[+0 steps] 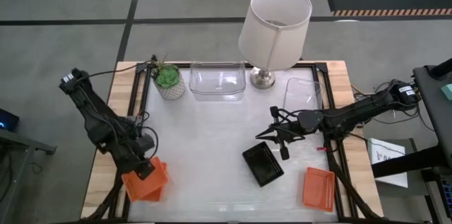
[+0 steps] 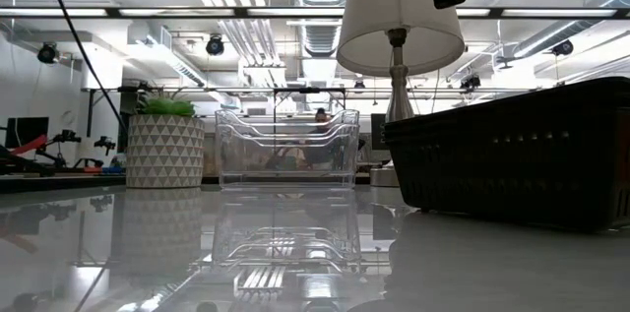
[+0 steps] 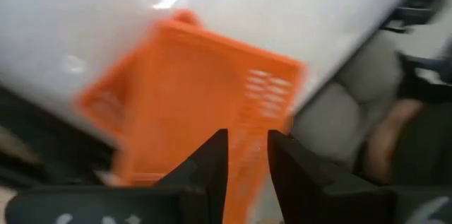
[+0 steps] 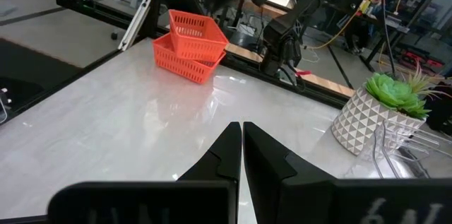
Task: Stack baskets by color
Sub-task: Stack the middle orange bin on the left orange bin
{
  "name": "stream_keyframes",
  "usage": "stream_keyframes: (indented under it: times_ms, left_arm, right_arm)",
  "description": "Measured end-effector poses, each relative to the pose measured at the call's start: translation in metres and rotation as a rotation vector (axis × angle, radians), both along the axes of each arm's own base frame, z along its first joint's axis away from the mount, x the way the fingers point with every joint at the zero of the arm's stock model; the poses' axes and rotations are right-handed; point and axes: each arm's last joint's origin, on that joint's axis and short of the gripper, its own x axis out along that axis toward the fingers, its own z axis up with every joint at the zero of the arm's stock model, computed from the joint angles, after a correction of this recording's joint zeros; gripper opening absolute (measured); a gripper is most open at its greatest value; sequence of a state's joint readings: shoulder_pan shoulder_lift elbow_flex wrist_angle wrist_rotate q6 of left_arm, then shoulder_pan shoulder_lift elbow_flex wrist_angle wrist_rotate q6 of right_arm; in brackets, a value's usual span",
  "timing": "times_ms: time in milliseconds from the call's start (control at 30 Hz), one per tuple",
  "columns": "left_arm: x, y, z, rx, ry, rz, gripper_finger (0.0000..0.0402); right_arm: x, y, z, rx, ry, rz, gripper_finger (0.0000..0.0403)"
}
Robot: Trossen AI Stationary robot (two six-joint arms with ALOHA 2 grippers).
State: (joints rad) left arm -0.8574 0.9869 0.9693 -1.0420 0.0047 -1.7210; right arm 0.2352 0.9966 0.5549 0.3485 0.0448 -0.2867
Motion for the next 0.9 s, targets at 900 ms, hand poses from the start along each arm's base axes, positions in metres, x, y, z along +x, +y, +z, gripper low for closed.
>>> stream_keyframes:
  times_ms: [900]
  left_arm:
    - [0.068, -0.124, -0.004, 0.343, 0.380, -0.267, 0.0063]
  right_arm:
    - [0.000, 0.000, 0.000, -0.037, -0.007, 0.008, 0.0009]
